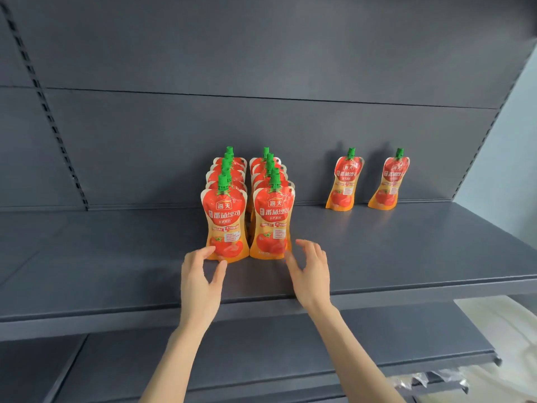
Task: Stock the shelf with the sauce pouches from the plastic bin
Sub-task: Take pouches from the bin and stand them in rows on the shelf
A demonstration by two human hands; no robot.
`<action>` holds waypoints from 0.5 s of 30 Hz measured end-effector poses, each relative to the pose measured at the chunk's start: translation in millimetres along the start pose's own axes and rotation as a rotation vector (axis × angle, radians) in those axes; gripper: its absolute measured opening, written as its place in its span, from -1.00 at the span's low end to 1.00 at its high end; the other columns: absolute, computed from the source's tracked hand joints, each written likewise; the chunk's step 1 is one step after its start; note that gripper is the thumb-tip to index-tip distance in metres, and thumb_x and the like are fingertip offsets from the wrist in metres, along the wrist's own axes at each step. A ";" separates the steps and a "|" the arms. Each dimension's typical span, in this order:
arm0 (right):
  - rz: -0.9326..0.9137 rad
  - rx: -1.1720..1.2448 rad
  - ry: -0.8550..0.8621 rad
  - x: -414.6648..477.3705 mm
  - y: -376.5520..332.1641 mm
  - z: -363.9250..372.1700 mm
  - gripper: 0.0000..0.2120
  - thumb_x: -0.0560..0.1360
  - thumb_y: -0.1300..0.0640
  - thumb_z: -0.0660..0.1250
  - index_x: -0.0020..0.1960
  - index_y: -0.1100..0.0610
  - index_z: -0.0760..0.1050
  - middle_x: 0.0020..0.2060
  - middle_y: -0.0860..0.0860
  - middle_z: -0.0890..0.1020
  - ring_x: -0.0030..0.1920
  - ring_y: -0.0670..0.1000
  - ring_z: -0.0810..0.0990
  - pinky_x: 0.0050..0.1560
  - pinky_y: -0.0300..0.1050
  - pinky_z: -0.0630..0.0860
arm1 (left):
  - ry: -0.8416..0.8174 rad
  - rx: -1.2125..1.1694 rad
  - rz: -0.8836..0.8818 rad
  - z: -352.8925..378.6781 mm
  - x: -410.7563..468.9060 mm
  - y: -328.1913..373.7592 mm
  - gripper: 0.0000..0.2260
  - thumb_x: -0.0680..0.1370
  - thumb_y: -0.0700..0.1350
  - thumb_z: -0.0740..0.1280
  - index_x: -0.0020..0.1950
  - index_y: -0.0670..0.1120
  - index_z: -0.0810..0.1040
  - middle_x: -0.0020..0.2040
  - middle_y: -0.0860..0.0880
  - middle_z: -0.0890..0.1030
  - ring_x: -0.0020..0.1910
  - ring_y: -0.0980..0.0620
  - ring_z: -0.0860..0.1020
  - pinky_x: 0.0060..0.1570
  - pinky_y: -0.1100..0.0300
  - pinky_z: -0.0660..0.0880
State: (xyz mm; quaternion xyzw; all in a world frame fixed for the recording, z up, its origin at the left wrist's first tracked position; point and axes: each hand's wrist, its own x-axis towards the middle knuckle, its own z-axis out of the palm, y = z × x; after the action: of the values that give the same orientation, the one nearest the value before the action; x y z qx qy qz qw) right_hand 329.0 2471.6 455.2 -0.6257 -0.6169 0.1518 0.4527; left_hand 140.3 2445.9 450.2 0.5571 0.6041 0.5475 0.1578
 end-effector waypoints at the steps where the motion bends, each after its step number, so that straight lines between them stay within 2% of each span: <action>1: -0.009 0.010 0.006 -5.6 2.1 -8.2 -0.69 0.55 0.04 0.27 0.26 0.11 0.46 0.21 -0.04 0.53 0.26 -0.01 0.41 0.11 -0.28 0.29 | -0.002 -0.018 0.037 3.5 -7.3 6.0 -0.73 0.49 -0.20 0.37 0.18 -0.12 0.49 0.12 -0.01 0.49 0.15 -0.01 0.48 0.14 0.14 0.41; 7: 0.020 0.104 0.088 -50.0 30.7 -80.6 -0.83 0.55 0.11 0.29 0.10 0.11 0.56 -0.02 -0.13 0.60 0.07 -0.06 0.48 0.10 -0.26 0.37 | -0.199 -0.115 0.175 41.7 -53.7 63.6 -0.79 0.51 -0.19 0.35 0.11 0.01 0.50 0.00 0.08 0.60 0.05 0.22 0.52 0.01 0.52 0.36; 11: 0.106 0.109 0.174 -95.1 78.9 -144.8 -0.88 0.52 0.16 0.33 0.04 0.11 0.58 -0.10 -0.12 0.60 0.00 -0.03 0.55 0.04 -0.27 0.43 | -0.397 -0.165 0.177 88.8 -113.2 97.6 -0.81 0.52 -0.17 0.34 0.11 0.00 0.52 -0.05 0.14 0.62 0.02 0.26 0.54 0.02 0.50 0.39; 15: 0.274 0.086 0.192 -163.8 149.1 -215.4 -0.88 0.52 0.11 0.33 0.04 0.05 0.57 -0.09 -0.11 0.63 -0.04 -0.02 0.60 -0.02 -0.08 0.52 | -0.603 -0.187 0.086 147.4 -210.2 117.3 -0.82 0.51 -0.19 0.36 0.07 0.02 0.53 -0.09 0.11 0.63 -0.03 0.27 0.55 0.01 0.49 0.40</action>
State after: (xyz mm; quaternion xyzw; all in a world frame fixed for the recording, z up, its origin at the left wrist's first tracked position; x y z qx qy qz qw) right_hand 553.2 2266.5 399.6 -0.6957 -0.4727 0.1777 0.5109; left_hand 386.3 2313.8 408.5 0.7023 0.4530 0.4173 0.3570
